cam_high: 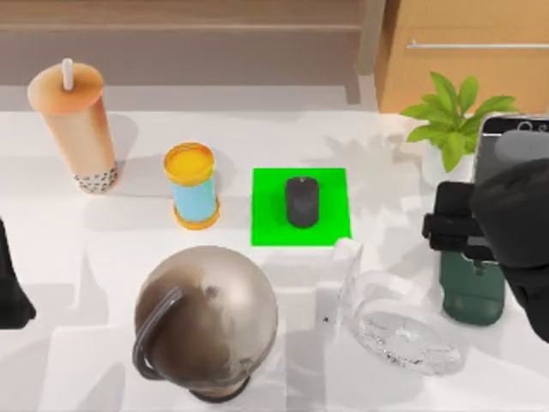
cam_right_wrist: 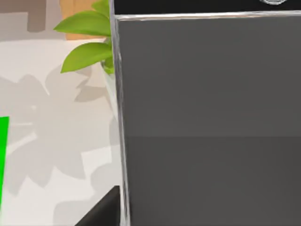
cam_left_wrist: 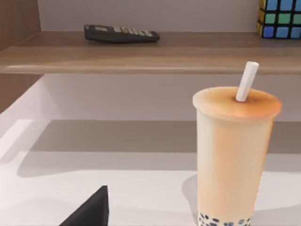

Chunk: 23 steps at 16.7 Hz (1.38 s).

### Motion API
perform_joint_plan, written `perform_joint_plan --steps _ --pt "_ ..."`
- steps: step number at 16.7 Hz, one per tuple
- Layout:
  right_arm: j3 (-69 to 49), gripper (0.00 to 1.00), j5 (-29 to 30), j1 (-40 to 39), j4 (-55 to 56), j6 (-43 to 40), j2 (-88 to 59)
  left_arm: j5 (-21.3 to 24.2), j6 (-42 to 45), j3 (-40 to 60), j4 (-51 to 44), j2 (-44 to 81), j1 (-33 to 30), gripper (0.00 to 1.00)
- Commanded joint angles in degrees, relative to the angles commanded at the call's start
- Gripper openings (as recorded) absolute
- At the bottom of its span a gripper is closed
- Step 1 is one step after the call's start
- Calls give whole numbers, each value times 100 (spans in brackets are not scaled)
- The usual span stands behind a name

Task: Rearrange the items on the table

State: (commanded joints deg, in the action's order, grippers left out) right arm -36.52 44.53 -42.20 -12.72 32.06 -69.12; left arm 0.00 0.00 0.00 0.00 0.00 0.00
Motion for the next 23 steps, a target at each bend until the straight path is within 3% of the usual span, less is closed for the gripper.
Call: perform_joint_plan --steps 8,16,23 --pt "6 100 12 -17 -20 15 24 0 0 0 0 0 0 100" --pt "196 100 398 -595 -749 614 497 0 0 0 0 0 0 100" --pt "250 100 242 -492 -687 501 660 0 0 0 0 0 0 100"
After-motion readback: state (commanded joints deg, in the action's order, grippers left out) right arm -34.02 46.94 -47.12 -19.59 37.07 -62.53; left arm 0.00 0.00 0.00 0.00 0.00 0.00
